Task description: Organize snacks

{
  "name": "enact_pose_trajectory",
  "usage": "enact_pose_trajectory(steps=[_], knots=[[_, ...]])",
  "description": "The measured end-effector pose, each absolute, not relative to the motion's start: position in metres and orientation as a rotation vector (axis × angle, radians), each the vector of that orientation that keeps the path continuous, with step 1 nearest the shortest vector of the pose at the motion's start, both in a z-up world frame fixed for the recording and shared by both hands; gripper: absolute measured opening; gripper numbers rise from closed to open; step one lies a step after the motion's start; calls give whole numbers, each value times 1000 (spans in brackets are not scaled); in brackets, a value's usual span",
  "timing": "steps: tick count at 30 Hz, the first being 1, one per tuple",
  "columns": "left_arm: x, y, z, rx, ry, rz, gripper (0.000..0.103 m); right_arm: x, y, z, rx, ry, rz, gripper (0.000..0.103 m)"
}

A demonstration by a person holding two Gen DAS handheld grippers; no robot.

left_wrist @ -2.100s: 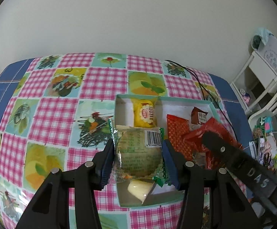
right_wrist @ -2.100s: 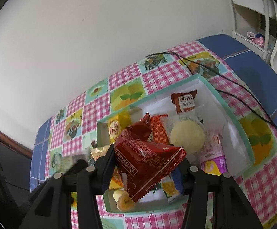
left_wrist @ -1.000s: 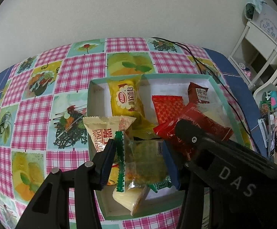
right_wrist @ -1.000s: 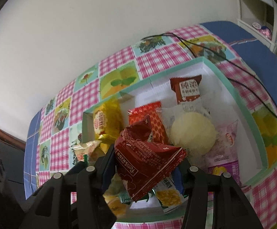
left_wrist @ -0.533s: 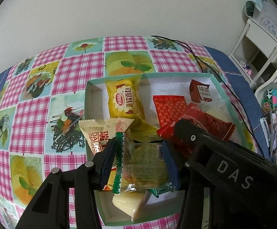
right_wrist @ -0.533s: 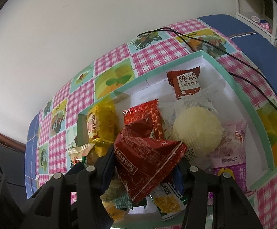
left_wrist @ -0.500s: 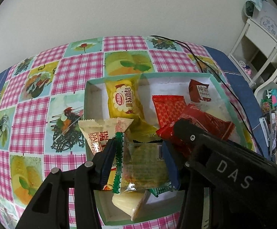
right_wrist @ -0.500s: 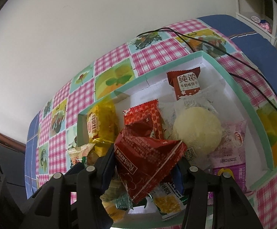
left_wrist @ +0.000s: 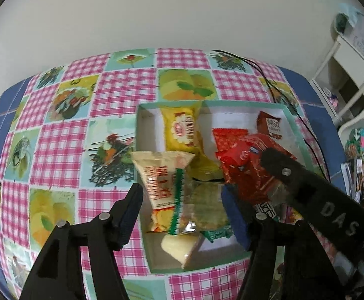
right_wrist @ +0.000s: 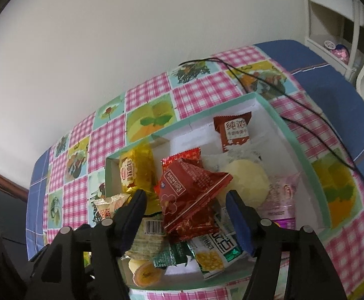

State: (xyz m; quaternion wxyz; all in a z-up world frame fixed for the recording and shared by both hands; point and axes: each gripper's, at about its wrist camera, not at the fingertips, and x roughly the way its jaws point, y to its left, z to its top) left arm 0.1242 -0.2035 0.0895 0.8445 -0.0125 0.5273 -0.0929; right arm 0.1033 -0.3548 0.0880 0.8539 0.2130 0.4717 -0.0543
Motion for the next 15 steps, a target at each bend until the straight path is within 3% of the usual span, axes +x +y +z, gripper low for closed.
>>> enact_pose_trajectory(steps=[7, 9, 15], knots=[[129, -170, 91, -83, 1101, -74, 67, 104, -351, 89, 409, 1007, -118, 69], [130, -163, 92, -80, 1087, -40, 83, 105, -348, 88, 396, 1015, -115, 69], [132, -152, 92, -70, 1058, 13, 93, 107, -336, 86, 325, 1032, -112, 77]])
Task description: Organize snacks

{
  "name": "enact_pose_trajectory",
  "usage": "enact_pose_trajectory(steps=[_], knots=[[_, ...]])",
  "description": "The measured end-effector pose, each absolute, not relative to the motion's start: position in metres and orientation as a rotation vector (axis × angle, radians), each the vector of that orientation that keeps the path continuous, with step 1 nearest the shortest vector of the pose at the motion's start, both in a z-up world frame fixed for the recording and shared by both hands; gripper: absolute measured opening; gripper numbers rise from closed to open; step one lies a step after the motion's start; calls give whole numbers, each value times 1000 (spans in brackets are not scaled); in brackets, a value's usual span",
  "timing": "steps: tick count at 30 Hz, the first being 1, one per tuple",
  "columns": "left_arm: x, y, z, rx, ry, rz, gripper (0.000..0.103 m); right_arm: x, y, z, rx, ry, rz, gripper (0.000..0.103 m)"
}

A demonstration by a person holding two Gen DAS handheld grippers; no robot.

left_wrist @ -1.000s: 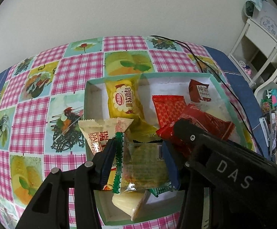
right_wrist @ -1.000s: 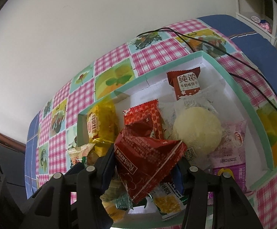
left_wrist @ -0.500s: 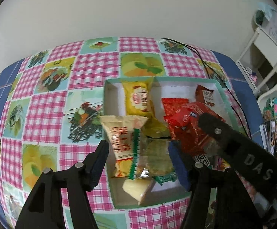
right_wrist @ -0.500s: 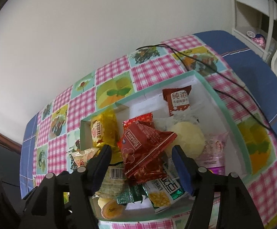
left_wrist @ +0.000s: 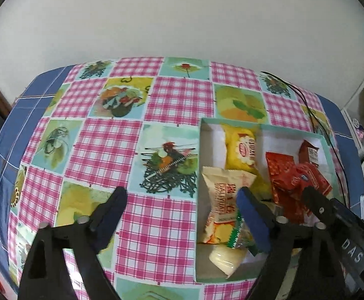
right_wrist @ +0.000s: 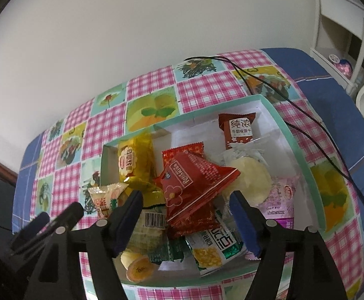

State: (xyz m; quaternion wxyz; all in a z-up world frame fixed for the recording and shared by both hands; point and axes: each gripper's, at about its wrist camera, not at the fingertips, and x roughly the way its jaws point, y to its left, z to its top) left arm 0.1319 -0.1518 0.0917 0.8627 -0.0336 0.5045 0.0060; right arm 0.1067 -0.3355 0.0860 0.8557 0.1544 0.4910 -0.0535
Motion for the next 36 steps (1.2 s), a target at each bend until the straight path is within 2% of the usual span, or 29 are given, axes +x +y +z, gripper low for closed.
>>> enact_pose_trajectory(steps=[1, 3, 5, 19, 26, 36], knots=[[131, -150, 92, -63, 1054, 25, 94, 107, -335, 86, 316, 1033, -118, 79], [132, -145, 90, -56, 1053, 45, 100, 106, -334, 86, 299, 1031, -127, 95], [132, -138, 89, -70, 1053, 52, 101, 105, -334, 86, 292, 1025, -135, 103], [111, -122, 99, 34, 999, 208, 101, 89, -318, 92, 248, 992, -123, 103], [99, -105, 93, 48, 1068, 277, 101, 75, -308, 88, 229, 1002, -127, 103], [64, -82, 96, 50, 1068, 324, 101, 51, -280, 87, 196, 1003, -88, 103]])
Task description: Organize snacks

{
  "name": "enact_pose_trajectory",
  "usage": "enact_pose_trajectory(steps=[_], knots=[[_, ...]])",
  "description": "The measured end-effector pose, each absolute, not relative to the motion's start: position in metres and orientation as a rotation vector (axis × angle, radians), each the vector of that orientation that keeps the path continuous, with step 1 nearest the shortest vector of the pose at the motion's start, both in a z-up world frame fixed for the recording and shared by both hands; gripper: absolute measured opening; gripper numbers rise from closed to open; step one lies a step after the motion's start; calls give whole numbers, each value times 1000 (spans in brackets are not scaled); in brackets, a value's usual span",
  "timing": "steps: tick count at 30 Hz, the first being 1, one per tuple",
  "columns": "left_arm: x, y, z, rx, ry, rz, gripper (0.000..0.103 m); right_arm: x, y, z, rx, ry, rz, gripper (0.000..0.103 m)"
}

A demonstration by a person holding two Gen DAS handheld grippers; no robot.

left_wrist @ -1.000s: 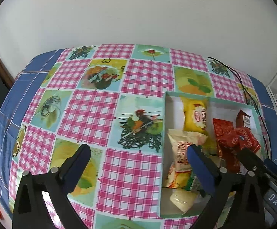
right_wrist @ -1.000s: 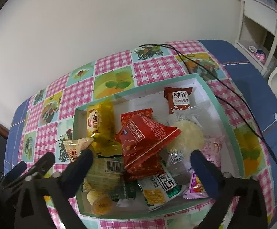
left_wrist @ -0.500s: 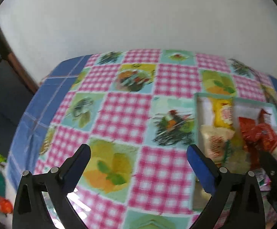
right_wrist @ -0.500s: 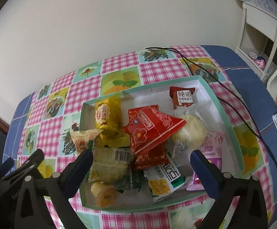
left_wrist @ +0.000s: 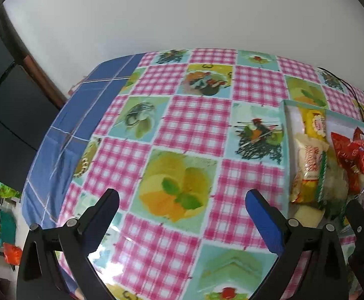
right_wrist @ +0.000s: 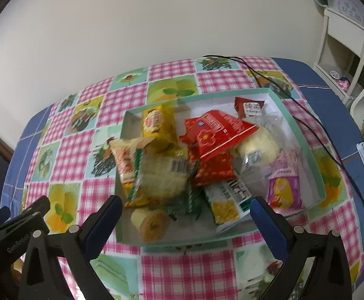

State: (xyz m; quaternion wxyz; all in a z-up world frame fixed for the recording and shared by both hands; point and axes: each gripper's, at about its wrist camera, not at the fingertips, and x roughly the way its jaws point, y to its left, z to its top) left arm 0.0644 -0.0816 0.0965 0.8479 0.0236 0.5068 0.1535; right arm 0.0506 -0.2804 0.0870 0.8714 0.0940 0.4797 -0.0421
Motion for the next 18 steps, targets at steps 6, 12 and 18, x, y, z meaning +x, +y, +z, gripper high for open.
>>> enact_pose_trajectory(steps=[6, 12, 18], knots=[[47, -72, 92, 43, 1093, 319, 101, 35, -266, 84, 152, 1010, -70, 103], [28, -66, 91, 24, 1091, 295, 101, 18, -263, 78, 135, 1022, -72, 103], [13, -67, 90, 14, 1084, 257, 101, 5, -264, 70, 121, 1046, -79, 103]])
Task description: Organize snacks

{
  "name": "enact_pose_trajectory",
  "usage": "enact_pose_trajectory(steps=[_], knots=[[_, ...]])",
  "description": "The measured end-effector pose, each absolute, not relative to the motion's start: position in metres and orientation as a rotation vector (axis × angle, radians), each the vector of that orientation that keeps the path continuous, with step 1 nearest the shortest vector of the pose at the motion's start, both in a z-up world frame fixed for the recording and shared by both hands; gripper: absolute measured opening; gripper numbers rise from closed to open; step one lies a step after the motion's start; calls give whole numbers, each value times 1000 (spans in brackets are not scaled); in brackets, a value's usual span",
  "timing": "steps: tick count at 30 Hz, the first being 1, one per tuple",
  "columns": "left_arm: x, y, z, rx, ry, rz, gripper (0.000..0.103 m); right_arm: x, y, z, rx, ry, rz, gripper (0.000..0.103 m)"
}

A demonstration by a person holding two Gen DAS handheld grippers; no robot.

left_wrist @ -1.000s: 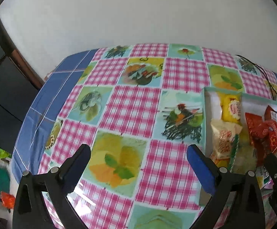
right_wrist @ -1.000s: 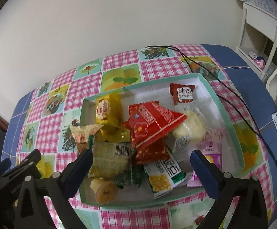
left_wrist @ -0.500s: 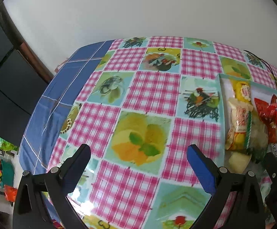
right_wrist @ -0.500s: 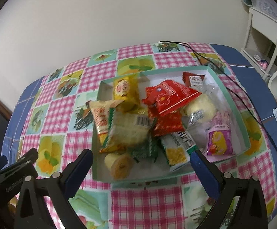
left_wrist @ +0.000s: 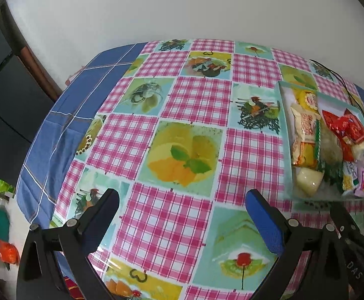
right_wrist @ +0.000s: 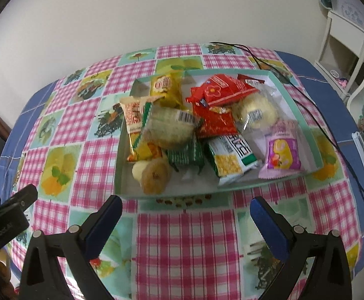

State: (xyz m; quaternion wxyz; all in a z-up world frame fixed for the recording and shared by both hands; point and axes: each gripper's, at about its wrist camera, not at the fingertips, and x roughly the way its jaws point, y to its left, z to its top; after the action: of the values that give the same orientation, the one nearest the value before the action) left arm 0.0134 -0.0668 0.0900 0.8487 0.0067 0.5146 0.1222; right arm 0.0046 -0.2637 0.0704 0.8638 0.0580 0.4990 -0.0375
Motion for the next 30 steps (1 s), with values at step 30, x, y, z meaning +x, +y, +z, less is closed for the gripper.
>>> enact_pose_trajectory(steps=[30], knots=[[-7, -74, 95, 33, 1052, 222, 101, -15, -268, 75, 112, 1025, -89, 103]])
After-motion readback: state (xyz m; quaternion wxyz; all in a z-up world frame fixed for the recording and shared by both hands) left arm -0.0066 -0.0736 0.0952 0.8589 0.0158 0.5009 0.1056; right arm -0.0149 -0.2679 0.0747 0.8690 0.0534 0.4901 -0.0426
